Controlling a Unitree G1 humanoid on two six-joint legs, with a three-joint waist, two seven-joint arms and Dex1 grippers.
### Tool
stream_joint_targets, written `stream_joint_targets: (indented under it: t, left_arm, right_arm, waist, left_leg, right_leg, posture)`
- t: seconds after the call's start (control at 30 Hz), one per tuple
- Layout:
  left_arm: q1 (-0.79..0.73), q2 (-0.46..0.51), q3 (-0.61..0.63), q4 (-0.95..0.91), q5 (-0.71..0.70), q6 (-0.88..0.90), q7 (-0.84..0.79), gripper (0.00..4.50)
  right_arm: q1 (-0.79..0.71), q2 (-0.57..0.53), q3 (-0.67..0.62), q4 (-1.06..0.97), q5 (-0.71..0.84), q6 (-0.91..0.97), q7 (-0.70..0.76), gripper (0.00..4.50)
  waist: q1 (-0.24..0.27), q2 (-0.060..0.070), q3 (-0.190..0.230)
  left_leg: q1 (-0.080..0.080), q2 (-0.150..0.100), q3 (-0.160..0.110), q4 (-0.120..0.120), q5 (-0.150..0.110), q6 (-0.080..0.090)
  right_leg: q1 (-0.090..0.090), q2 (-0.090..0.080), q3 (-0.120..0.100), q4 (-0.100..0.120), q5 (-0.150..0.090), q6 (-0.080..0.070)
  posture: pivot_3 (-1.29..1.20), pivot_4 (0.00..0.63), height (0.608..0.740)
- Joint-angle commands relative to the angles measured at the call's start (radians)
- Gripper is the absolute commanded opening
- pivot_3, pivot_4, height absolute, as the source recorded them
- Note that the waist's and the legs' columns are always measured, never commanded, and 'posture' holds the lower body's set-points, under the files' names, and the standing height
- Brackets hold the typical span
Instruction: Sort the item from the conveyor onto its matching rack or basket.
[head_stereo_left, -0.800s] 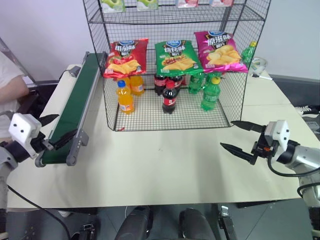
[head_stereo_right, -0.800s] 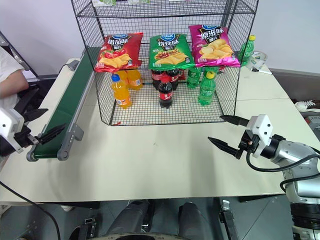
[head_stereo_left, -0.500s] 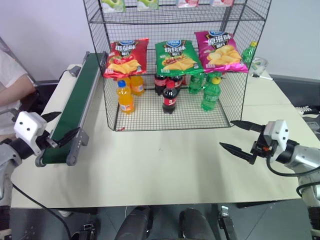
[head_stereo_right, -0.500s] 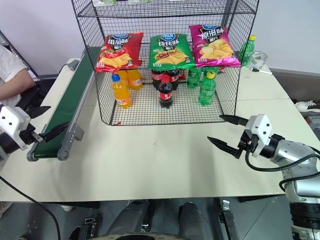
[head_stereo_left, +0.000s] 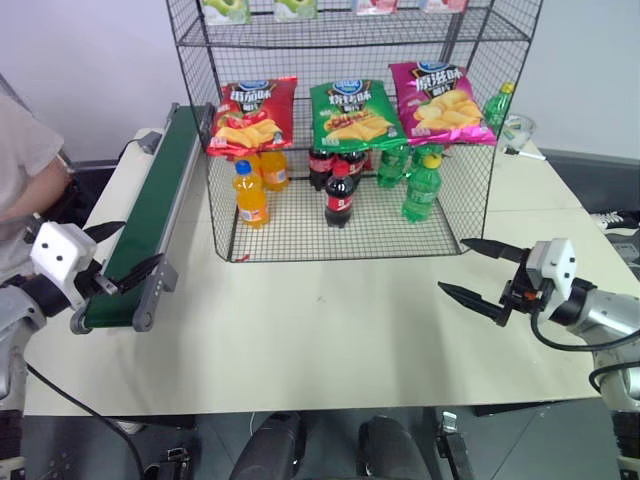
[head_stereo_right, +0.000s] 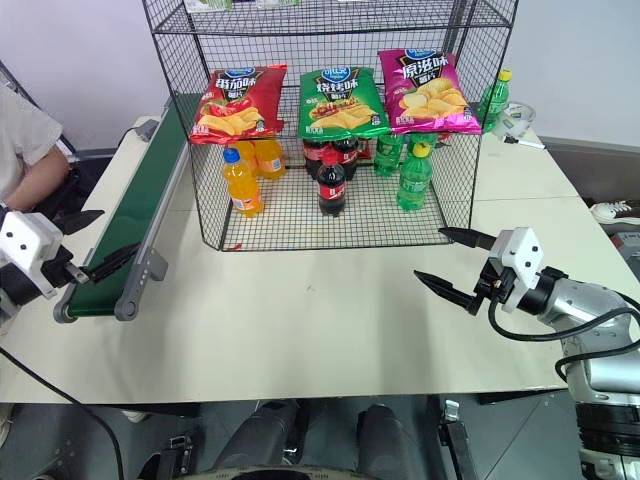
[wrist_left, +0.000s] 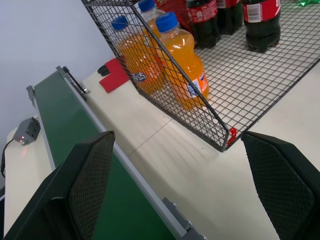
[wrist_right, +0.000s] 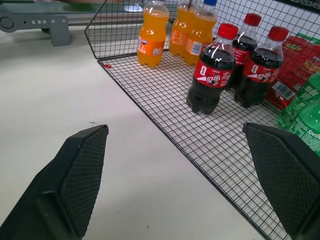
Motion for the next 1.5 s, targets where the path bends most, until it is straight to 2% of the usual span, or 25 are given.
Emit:
stream_joint_targets:
  t: [0.03,0.57,0.97,1.5]
  left_arm:
    - [-0.013,0.014,0.009,-0.011,-0.029,0.033,-0.011,4.21]
    - [0.005,-0.012,0.068,-0.004,-0.050,-0.007,0.021,4.21]
    - [0.032,-0.031,0.041,-0.015,-0.024,-0.093,0.023,4.21]
    - [0.062,-0.043,0.034,-0.027,-0.029,-0.115,0.008,4.21]
  right_arm:
    - [-0.014,0.002,-0.001,-0.008,0.001,-0.017,0.000,4.50]
    - [-0.048,-0.005,0.023,0.015,-0.003,-0.017,0.011,4.50]
    - [-0.053,0.001,0.029,0.010,-0.016,-0.018,0.011,4.50]
    - [-0.062,0.006,0.050,-0.026,0.017,0.039,0.029,4.50]
  waist:
    - [0.000,0.000,0.000]
    - [0.000,0.000,0.000]
    - [0.000,0.000,0.001]
    - [-0.001,0.000,0.001]
  left_leg:
    - [0.000,0.000,0.000,0.000,0.000,0.000]
    - [-0.001,0.000,0.000,0.000,0.000,0.000]
    - [-0.001,0.000,0.000,-0.001,0.000,0.000]
    - [-0.002,0.000,0.000,-0.001,0.000,0.000]
  right_leg:
    - [0.000,0.000,0.000,0.000,0.000,0.000]
    - [0.000,0.000,0.000,-0.001,0.000,0.000]
    - [-0.001,0.000,0.000,-0.001,0.000,0.000]
    - [-0.001,0.000,0.000,-0.002,0.000,0.000]
  posture:
    - [0.00,0.150,0.740]
    - [0.00,0.150,0.740]
    - [0.00,0.150,0.740]
    - [0.00,0.150,0.740]
